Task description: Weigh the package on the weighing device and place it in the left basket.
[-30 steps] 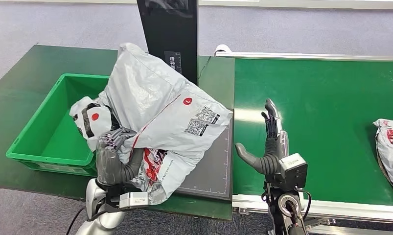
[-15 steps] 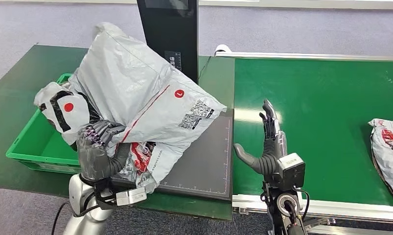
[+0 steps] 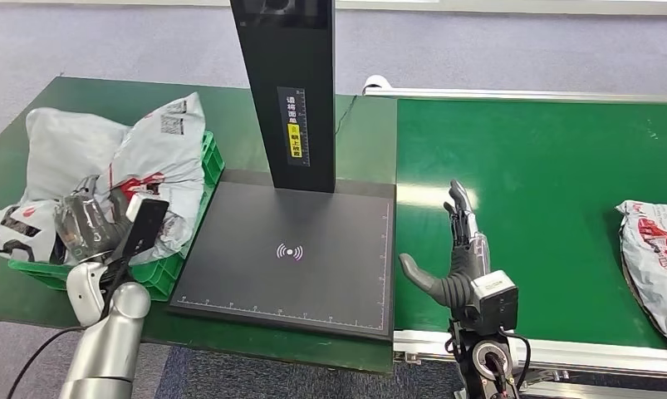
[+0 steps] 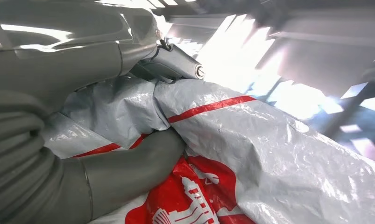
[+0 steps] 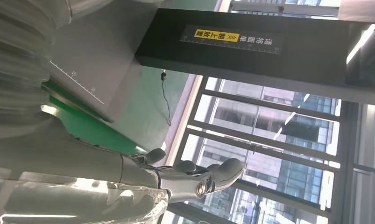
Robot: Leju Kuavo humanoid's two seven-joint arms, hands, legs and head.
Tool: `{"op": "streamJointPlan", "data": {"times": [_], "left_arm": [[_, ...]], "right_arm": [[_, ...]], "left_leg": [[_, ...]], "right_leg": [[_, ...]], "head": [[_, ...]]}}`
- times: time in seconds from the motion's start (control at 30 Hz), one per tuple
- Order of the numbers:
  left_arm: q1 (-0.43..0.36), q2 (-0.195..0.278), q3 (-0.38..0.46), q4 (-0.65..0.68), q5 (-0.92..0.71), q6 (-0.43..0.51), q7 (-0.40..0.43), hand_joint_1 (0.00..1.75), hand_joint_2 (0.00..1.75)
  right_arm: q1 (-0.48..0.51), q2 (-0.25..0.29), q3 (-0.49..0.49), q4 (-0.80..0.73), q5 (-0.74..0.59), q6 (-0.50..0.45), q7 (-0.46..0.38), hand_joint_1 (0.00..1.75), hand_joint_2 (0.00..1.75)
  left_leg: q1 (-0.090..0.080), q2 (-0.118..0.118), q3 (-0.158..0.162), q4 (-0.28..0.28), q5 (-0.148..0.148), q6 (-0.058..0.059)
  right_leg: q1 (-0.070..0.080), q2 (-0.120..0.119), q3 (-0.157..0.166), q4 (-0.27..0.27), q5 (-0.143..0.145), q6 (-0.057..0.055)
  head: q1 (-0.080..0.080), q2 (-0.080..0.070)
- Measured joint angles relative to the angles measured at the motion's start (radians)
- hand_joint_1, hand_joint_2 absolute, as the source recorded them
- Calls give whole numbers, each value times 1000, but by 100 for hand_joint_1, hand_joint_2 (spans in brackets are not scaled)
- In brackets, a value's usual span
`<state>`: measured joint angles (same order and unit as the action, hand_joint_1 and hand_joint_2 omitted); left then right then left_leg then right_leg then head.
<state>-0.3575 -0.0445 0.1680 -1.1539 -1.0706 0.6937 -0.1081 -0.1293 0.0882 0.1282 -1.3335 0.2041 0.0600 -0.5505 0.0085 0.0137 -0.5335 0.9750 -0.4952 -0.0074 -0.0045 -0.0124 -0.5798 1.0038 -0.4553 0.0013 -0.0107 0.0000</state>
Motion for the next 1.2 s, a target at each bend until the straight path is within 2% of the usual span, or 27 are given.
{"op": "streamJointPlan", "data": {"times": [0.2,0.3,0.4,0.43,0.5,0.67,0.8,0.9,1.1,1.2], "left_arm": [[-24,62,98,172,-86,-37,153,175,175],[-45,79,126,230,-120,-94,186,168,175],[-62,84,137,255,-123,-178,180,38,175],[-66,84,140,258,-113,-207,171,0,175],[-70,84,147,260,-81,-239,139,0,175],[-61,81,152,246,-7,-219,65,0,175],[-21,66,153,182,154,-85,-110,0,175],[14,51,152,119,241,-29,-210,0,175],[78,-5,142,-44,495,-1,-487,0,175],[113,-26,103,-131,667,-60,-555,0,175]], "right_arm": [[-2,0,0,0,11,12,2,0,175],[-1,0,-1,0,17,15,2,0,175],[0,1,-1,1,24,23,3,0,175],[0,1,-2,1,27,26,3,0,175],[0,1,-2,1,29,29,3,0,175],[3,1,-5,1,30,29,4,0,175],[14,0,-7,-3,30,29,5,0,175],[19,0,-8,-5,29,29,5,0,175],[18,0,-5,-4,18,26,2,0,175],[14,0,-3,-2,12,22,-1,0,175]], "left_leg": [[0,0,0,0,0,0],[0,0,0,0,0,0],[0,0,1,0,0,0],[0,0,1,0,0,0],[0,-1,1,0,0,0],[0,0,2,0,0,0],[0,0,1,0,0,0],[0,-1,1,0,0,0],[0,-1,0,0,0,0],[0,-1,0,0,0,0]], "right_leg": [[0,0,0,0,0,0],[0,0,0,0,0,0],[0,0,1,0,0,0],[0,0,1,0,0,0],[0,0,1,0,0,0],[0,0,1,0,0,0],[0,0,1,0,0,0],[0,0,1,0,0,0],[0,0,0,0,0,0],[0,0,0,0,0,0]], "head": [[0,0],[0,0],[0,0],[0,0],[0,0],[0,0],[0,0],[0,0],[0,0],[0,0]]}}
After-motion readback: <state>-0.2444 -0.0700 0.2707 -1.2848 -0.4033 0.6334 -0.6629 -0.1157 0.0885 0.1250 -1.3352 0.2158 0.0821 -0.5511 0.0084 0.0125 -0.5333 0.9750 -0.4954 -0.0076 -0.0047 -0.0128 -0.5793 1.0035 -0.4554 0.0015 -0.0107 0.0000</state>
